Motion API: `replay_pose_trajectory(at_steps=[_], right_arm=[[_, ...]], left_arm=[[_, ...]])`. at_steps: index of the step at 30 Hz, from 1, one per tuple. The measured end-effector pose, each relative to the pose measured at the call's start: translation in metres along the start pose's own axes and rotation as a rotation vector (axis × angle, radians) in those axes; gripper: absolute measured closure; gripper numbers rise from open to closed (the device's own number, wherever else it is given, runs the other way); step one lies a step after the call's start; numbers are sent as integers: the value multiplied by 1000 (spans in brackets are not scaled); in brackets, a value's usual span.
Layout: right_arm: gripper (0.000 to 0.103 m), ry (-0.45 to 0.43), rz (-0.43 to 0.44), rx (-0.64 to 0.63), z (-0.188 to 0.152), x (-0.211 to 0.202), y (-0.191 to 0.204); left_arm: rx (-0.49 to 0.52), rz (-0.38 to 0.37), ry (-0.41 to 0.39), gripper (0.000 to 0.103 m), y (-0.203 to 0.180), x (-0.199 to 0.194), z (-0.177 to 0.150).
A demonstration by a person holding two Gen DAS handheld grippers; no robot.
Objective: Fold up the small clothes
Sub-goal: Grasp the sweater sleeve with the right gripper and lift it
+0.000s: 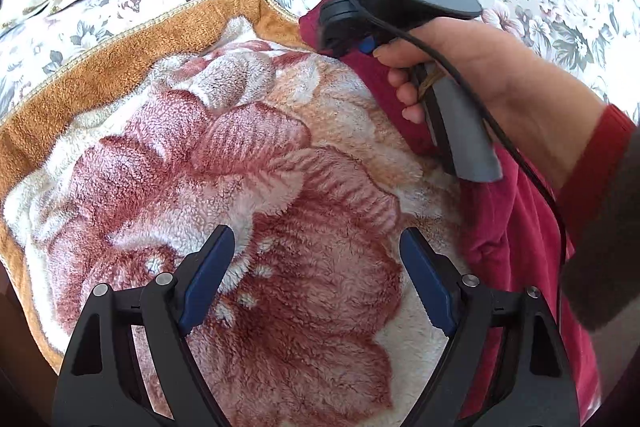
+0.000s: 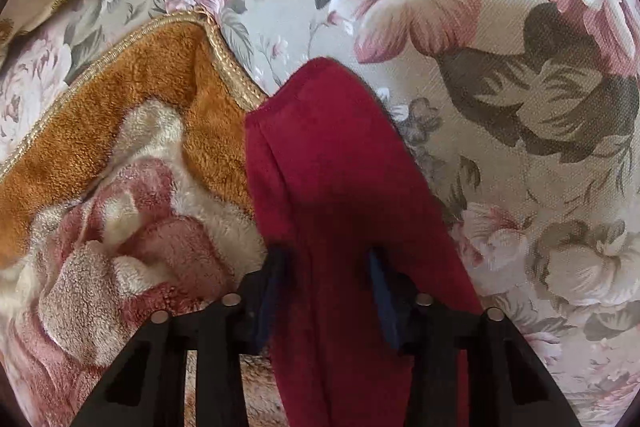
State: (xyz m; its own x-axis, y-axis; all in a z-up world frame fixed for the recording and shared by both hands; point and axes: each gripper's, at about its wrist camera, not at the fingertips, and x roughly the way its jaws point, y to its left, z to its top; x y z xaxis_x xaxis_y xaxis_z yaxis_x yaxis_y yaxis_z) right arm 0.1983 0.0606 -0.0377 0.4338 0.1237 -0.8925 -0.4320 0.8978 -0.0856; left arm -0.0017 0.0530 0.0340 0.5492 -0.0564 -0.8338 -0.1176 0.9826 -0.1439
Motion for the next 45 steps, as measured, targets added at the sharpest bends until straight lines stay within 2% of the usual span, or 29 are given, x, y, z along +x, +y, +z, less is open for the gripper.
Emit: replay_pose_trajectory(at_steps=[1,4,8,11,13,16,18,20,23,24,25,26,27,28,31,34,37,39,42,45], right_arm=[[96,-12,2,4,-2,-8,-2],[96,-93,45,54,-10,-54,-19],[97,-284,148,190,-44,-162,-70],[97,-456,190,293,-96,-253,-105],[96,-560,177,389,-139,-304,-130],[96,-639,176,542,-215,-350,-171],[96,-634,139,626,-264,-353,-193],[96,-580,85,739,-315,-330,-217],[95,-385,35,874,-369,-258,-251],[94,-354,43,913,-389,-245,-260],[86,-350,40,956,-406,-240,-265],[72,-368,21,982,-419,-243,-267],[63,-391,-14,992,-429,-249,-268],[55,-408,-51,991,-435,-261,-268],[55,-404,-74,943,-432,-281,-270],[55,-457,-47,943,-423,-292,-276],[55,-438,-28,921,-395,-286,-279],[55,-390,-30,856,-366,-277,-273],[55,-270,-68,744,-325,-251,-257],[55,-91,-186,660,-299,-216,-247]], left_arm=[[-3,-1,0,18,0,0,-1],[-19,4,-11,18,2,0,0],[-30,-2,-28,18,2,-3,2],[-34,-2,-44,18,-3,-7,2],[-43,-43,-55,18,-8,-13,1],[-31,-106,-91,18,-21,-27,-3],[8,-151,-112,18,-33,-37,-7],[51,-172,-133,18,-46,-44,-10],[106,-203,-133,18,-69,-46,-14],[120,-204,-126,18,-76,-45,-15],[137,-206,-118,18,-83,-43,-17],[150,-207,-114,18,-88,-42,-18],[164,-203,-115,18,-93,-41,-19],[177,-195,-112,18,-98,-38,-21],[210,-185,-100,18,-110,-30,-23],[227,-176,-100,18,-118,-25,-25],[254,-171,-92,18,-124,-21,-29],[266,-172,-85,18,-126,-19,-30],[261,-216,-81,18,-126,-20,-30],[243,-350,-29,18,-127,-18,-29]])
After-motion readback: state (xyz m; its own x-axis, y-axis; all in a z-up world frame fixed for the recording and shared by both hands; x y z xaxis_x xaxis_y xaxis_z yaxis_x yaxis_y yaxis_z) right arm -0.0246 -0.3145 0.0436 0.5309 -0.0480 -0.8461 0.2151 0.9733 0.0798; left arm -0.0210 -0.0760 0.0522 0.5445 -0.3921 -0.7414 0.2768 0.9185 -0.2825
